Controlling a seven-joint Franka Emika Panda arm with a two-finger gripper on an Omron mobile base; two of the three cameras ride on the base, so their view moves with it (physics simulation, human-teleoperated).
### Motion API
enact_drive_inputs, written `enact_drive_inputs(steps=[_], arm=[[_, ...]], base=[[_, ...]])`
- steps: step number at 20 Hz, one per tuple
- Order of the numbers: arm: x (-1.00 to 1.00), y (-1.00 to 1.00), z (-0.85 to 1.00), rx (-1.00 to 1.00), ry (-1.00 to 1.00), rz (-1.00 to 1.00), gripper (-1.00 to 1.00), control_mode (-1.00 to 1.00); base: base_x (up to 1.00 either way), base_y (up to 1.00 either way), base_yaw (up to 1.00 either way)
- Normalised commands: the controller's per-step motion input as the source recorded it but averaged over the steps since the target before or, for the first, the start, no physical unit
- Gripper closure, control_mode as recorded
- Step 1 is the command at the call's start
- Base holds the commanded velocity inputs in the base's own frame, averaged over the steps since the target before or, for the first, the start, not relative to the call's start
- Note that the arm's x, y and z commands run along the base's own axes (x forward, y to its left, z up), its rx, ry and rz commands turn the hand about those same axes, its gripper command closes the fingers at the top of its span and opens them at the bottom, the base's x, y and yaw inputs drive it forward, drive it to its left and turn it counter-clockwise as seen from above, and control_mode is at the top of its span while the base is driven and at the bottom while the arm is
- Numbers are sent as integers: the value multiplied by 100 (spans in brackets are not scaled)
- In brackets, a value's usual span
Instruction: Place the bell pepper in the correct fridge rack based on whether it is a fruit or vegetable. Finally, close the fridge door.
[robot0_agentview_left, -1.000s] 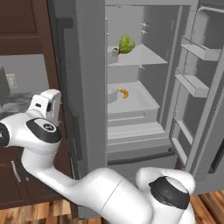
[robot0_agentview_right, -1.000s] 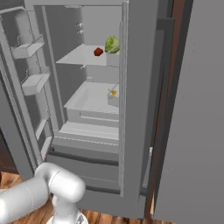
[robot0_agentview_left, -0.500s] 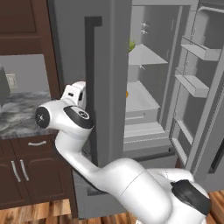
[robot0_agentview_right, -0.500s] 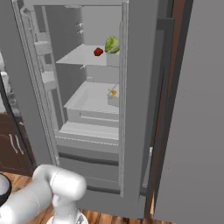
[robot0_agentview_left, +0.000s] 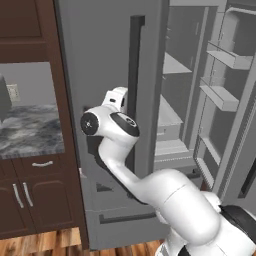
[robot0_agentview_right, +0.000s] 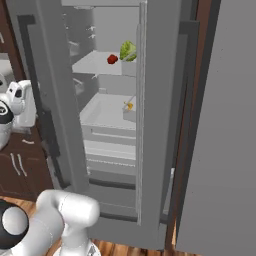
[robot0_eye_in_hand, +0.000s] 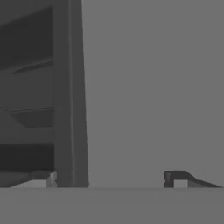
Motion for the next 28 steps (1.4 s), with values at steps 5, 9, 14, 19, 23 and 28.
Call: enact_drive_inputs(steps=[5, 9, 14, 19, 23, 28], arm=[[65, -20, 26, 0, 2, 0, -100, -100], [83, 0, 17, 0, 3, 0, -100, -100], [77, -5, 3, 0, 1, 0, -100, -100], [66, -23, 0, 0, 0, 1, -100, -100], [27, -28, 0, 0, -1, 4, -100, -100], [-96, -7, 0, 1, -22, 3, -100, -100]], base=[[0, 0, 0], [0, 0, 0], [0, 0, 0], [0, 0, 0], [0, 0, 0], [0, 0, 0]])
